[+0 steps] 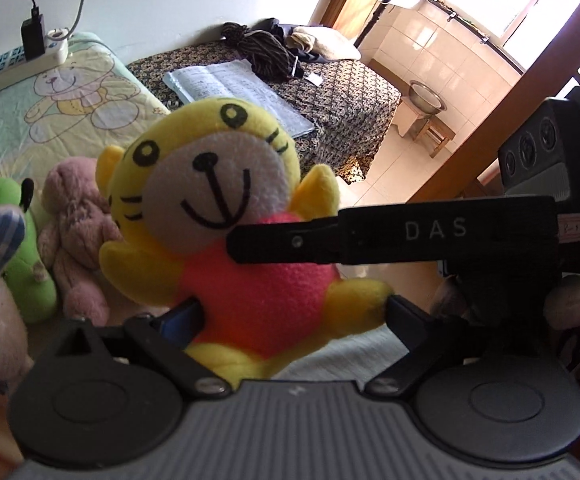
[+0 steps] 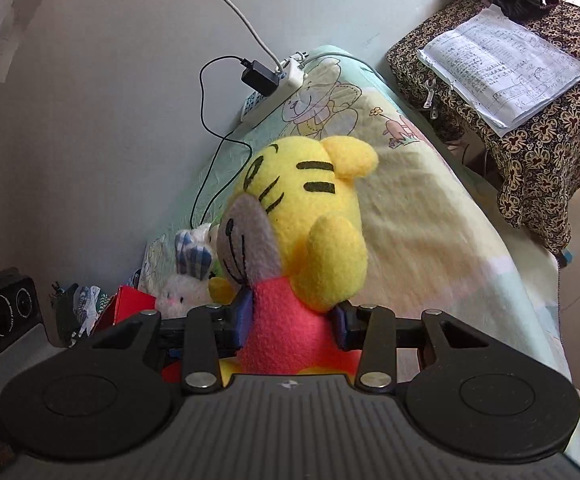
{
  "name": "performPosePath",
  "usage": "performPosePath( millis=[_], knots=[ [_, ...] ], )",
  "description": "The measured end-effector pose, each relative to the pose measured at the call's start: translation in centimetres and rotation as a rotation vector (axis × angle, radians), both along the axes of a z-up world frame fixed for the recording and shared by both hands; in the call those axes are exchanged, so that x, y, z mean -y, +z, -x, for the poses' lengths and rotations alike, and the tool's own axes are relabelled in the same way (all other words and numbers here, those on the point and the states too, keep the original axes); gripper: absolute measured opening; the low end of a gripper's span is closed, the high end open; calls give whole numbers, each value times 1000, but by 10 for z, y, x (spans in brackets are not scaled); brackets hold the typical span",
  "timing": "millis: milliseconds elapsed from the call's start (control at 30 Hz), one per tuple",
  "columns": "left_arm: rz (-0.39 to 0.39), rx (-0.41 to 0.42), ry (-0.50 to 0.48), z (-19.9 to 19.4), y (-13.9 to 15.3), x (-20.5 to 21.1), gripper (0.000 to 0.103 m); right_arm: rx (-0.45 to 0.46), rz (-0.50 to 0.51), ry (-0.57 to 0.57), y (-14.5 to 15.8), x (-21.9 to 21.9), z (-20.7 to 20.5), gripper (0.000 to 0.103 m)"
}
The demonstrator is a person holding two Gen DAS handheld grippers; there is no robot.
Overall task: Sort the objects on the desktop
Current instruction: 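Lift the yellow tiger plush with the right gripper toward the red box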
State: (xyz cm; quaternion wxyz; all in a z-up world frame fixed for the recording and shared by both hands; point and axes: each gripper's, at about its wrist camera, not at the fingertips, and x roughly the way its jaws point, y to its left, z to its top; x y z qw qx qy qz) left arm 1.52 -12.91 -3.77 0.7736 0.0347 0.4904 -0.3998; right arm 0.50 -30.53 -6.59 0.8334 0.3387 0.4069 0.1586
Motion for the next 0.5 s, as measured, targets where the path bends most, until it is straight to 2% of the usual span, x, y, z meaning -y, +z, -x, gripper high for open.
performPosePath(
  millis=[167,300,500],
  knots=[
    [22,32,-23,38,11,-28,96,27,37,13,17,-27,26,42],
    [30,88,-26,62,24,-59,96,67,44,20,31,-55,43,42],
    [84,146,43,79,49,-131,96,141,44,63,59,-114,55,42]
  ],
)
